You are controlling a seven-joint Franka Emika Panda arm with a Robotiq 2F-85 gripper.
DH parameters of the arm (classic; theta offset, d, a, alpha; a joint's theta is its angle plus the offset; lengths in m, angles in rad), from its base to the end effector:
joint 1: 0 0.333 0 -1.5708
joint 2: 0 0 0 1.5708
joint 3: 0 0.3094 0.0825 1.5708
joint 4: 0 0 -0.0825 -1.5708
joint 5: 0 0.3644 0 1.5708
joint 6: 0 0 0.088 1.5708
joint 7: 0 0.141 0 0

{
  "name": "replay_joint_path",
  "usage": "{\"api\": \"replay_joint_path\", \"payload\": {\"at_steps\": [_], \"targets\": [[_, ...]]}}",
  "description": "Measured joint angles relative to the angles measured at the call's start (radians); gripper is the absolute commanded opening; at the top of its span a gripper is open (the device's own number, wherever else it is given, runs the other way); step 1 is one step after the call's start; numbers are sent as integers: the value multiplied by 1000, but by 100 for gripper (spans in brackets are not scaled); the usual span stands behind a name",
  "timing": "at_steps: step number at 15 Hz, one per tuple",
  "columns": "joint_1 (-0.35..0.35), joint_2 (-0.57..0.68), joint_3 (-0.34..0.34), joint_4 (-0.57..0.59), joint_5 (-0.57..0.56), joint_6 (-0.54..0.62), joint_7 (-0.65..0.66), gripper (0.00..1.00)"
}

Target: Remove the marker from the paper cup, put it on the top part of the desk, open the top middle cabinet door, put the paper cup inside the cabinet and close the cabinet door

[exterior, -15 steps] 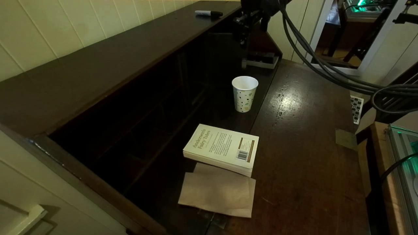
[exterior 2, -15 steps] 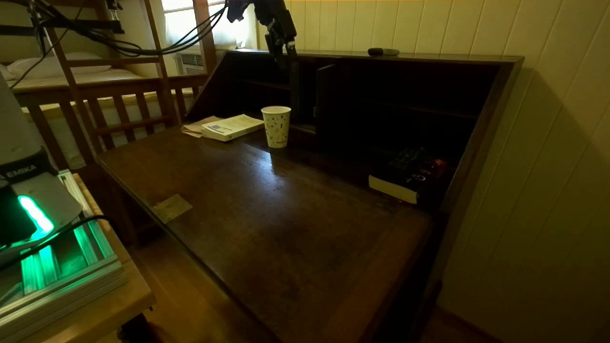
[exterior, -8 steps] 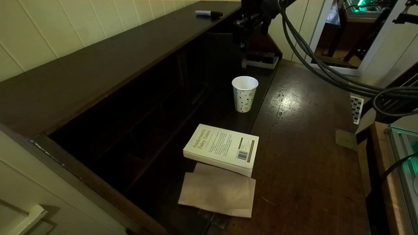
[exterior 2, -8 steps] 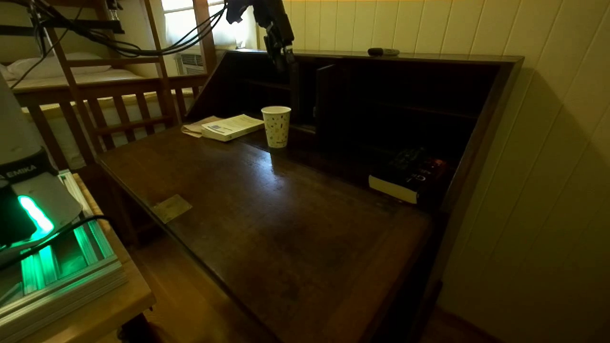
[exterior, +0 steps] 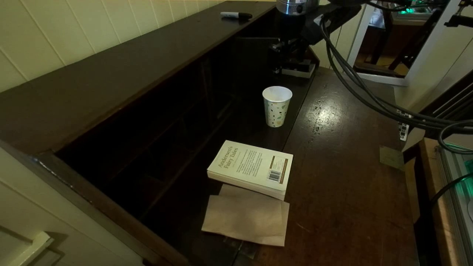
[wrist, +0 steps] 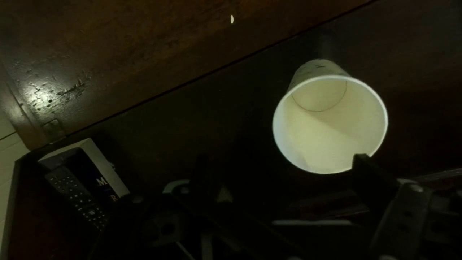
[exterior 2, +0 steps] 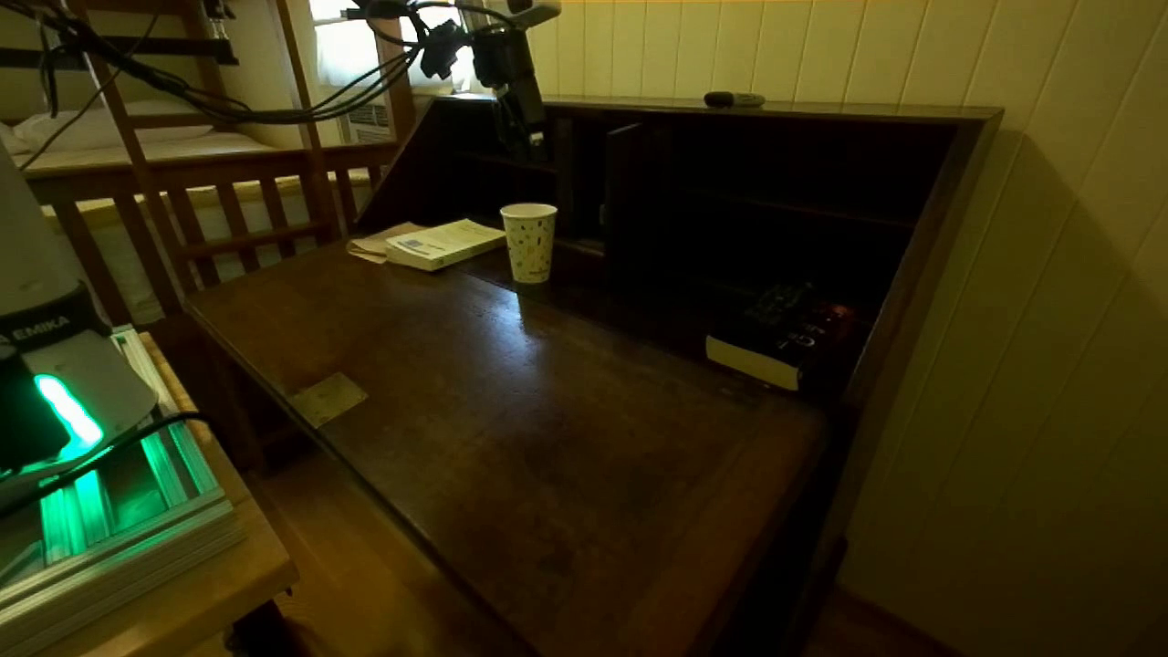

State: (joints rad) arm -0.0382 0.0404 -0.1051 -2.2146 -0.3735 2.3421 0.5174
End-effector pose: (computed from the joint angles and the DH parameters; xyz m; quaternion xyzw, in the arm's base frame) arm 0.5236 -0.0901 0.3419 0.9684 -0.2014 0.0681 0.1303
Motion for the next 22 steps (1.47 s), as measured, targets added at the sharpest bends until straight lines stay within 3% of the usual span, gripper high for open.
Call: {"api": "replay_joint_path", "payload": {"at_steps": [7, 13, 15, 22], "targets": [[-26, 5, -13, -100, -7, 205, -24, 100], [-29, 32, -17, -117, -7, 262, -61, 98], [-29, 48, -17, -116, -7, 277, -75, 76], [-23, 114, -17, -102, -7, 303, -108, 25]]}}
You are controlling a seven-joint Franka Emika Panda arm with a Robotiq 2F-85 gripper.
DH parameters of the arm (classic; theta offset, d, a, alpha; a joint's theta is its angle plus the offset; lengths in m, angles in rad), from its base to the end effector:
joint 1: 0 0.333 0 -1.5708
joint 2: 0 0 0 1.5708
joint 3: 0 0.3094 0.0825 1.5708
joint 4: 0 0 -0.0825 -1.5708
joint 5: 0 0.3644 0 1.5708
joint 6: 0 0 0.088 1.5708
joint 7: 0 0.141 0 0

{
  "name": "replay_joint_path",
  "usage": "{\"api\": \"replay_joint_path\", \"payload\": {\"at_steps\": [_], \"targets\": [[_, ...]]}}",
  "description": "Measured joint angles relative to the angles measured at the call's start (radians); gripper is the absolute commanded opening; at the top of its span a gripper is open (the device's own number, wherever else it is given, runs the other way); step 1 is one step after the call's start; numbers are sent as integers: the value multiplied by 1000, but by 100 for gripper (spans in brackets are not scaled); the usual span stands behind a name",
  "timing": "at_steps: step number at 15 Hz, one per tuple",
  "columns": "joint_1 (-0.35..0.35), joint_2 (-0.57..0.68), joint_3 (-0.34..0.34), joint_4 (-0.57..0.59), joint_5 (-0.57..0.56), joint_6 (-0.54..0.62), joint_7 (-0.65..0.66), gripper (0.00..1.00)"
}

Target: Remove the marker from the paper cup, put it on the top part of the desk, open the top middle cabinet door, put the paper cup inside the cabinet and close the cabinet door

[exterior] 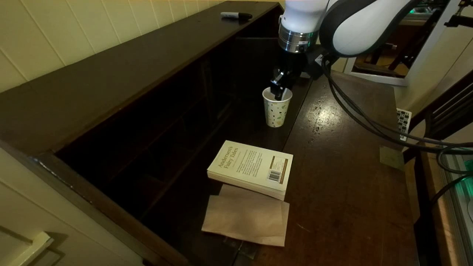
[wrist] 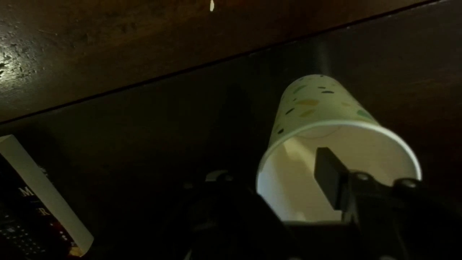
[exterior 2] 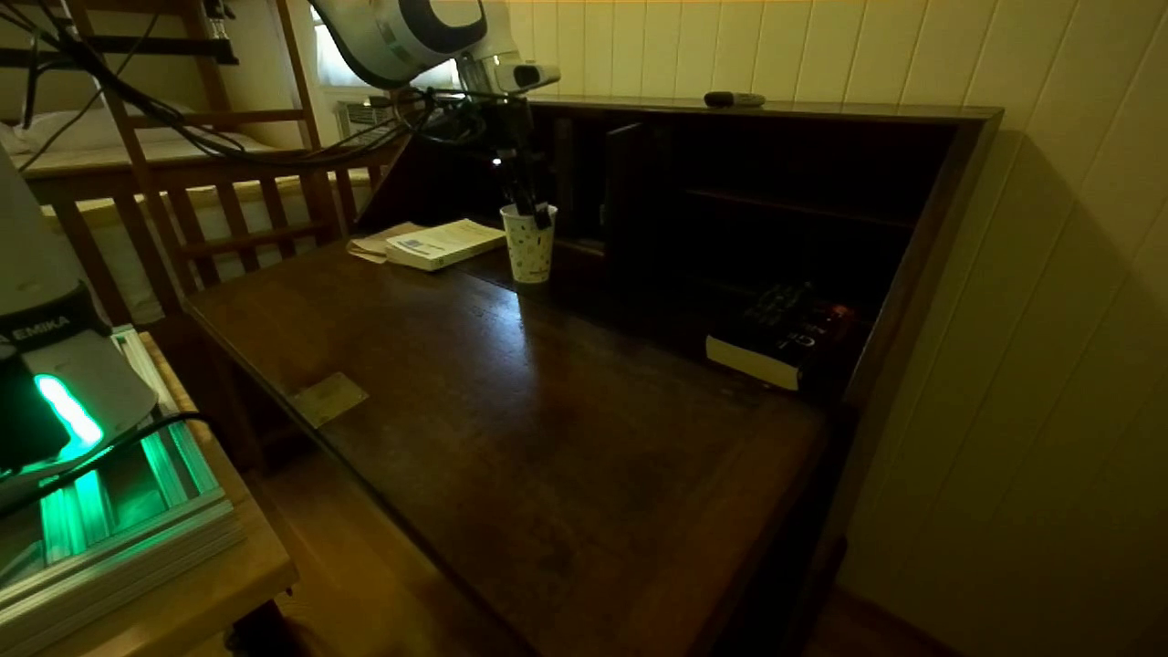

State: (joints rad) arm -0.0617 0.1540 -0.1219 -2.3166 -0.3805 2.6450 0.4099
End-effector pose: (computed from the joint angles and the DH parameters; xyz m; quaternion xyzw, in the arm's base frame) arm 0.5225 -0.0936 0.2685 0.9809 -0.1334 0.0969 0.1031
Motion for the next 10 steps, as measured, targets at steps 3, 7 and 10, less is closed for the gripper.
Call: {"api": "replay_joint_path", "payload": {"at_steps": [3, 7, 10], "targets": [[6, 30, -3, 22, 0, 14, 4, 5], [33, 73, -35, 71, -3, 45, 41, 0], [62, 97, -67, 117, -15, 59, 75, 1]]}}
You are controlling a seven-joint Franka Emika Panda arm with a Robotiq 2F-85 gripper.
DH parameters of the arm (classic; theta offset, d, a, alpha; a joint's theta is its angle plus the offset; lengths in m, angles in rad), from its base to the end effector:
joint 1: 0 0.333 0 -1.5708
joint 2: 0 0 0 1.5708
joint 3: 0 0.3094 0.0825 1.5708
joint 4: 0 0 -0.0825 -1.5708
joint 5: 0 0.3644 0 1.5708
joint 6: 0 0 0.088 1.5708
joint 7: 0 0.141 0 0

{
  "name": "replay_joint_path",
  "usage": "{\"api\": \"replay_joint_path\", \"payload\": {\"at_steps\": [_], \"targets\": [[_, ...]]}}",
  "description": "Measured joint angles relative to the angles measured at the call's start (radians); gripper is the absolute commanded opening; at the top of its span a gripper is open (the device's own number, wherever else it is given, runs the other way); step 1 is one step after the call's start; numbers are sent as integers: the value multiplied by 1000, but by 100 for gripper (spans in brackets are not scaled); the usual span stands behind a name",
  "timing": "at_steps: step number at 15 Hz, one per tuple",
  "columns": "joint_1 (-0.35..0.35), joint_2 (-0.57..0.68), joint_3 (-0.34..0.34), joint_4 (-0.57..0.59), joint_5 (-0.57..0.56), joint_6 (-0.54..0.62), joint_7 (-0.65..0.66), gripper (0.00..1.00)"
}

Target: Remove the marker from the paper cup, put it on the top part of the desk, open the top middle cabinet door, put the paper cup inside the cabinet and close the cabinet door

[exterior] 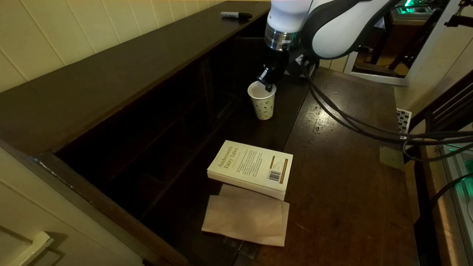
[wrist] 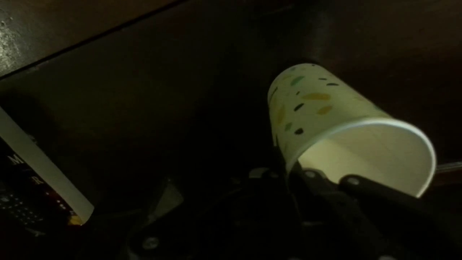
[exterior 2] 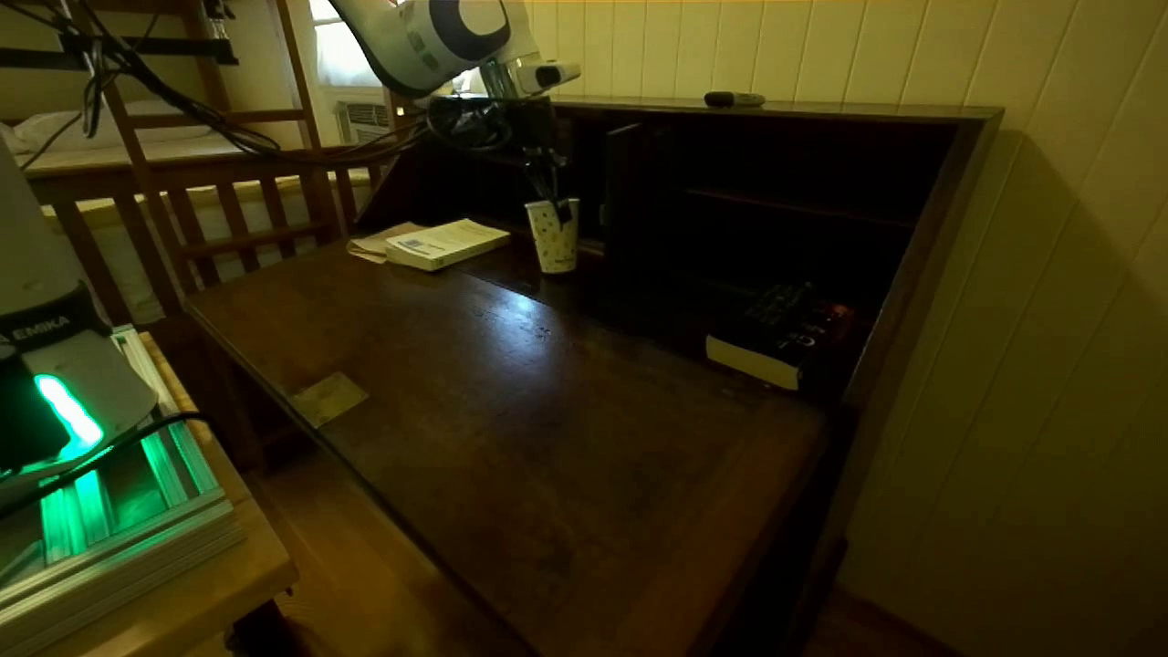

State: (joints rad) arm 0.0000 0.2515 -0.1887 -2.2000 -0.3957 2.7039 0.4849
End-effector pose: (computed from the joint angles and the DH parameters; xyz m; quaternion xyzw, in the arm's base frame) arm 0.5633 -0.0994 0.2703 0.9715 -0.1583 0.1395 0.1083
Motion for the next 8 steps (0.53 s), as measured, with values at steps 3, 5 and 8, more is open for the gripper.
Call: {"api": "replay_joint_path", "payload": {"at_steps": [3, 5, 8], "targets": [[28, 32, -36, 46, -23, 8, 42, 1], [47, 58, -59, 77, -35, 14, 75, 4], [72, 98, -90, 120, -37, 31, 137, 0]]}}
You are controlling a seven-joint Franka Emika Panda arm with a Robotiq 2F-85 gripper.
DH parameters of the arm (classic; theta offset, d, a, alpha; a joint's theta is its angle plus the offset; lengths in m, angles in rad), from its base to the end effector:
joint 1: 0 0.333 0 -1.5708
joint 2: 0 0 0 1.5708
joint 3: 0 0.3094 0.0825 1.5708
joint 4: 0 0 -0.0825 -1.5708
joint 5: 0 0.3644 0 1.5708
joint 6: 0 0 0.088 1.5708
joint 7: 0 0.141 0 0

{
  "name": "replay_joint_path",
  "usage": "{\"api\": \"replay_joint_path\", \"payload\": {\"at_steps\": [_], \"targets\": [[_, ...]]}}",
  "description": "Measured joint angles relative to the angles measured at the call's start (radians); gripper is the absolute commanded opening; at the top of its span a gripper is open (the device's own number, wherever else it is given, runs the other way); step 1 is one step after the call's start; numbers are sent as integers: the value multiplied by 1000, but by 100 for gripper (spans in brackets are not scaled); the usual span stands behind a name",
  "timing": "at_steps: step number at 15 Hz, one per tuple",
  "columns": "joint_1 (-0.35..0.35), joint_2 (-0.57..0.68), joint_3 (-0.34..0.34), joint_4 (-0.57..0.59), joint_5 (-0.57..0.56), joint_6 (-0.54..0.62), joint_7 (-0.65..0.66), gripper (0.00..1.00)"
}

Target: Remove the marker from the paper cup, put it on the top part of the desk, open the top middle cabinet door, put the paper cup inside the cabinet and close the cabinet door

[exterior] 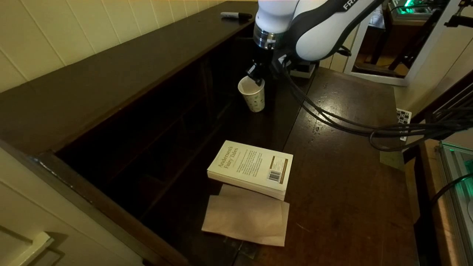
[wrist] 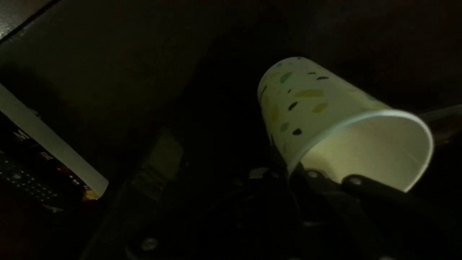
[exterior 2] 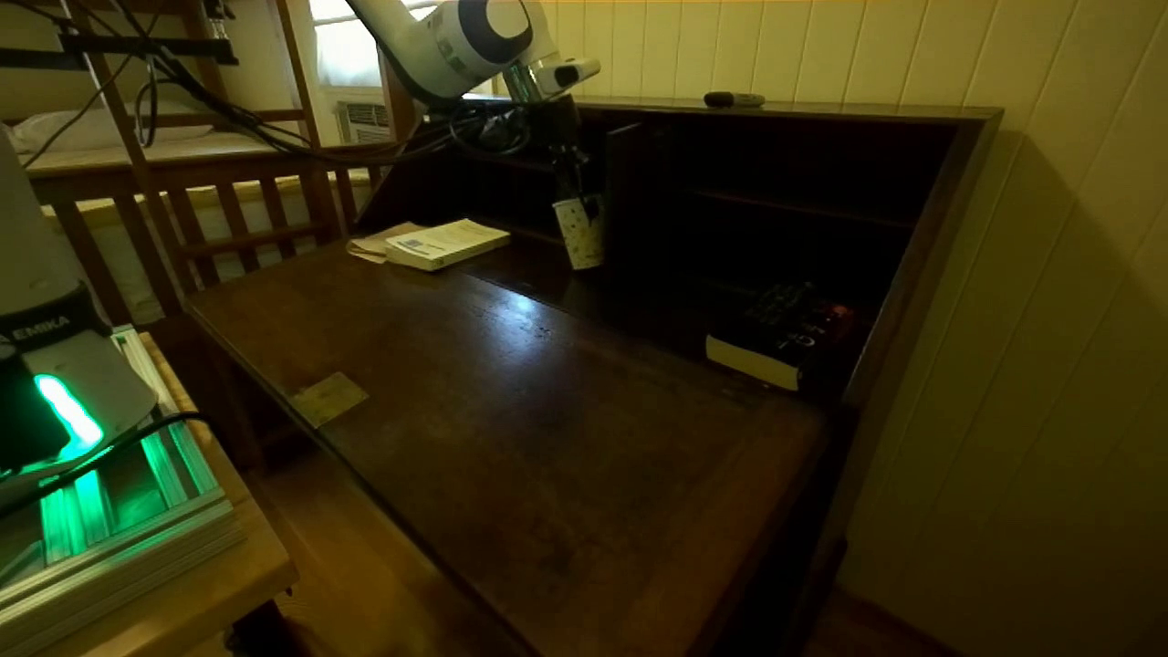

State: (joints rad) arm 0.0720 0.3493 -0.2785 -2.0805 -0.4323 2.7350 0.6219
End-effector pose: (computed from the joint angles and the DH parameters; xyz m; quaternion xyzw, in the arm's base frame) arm 0.5991 -0.1108 0.2708 0.9544 -0.2056 0.1767 0.1253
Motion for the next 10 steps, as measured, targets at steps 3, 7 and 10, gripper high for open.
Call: {"api": "replay_joint_path", "payload": {"at_steps": [3, 7, 10], "targets": [[17, 35, -17, 31, 0, 32, 47, 1], [39, 67, -35, 54, 3, 88, 93, 1], [62, 81, -58, 62, 11, 135, 134, 1]]}}
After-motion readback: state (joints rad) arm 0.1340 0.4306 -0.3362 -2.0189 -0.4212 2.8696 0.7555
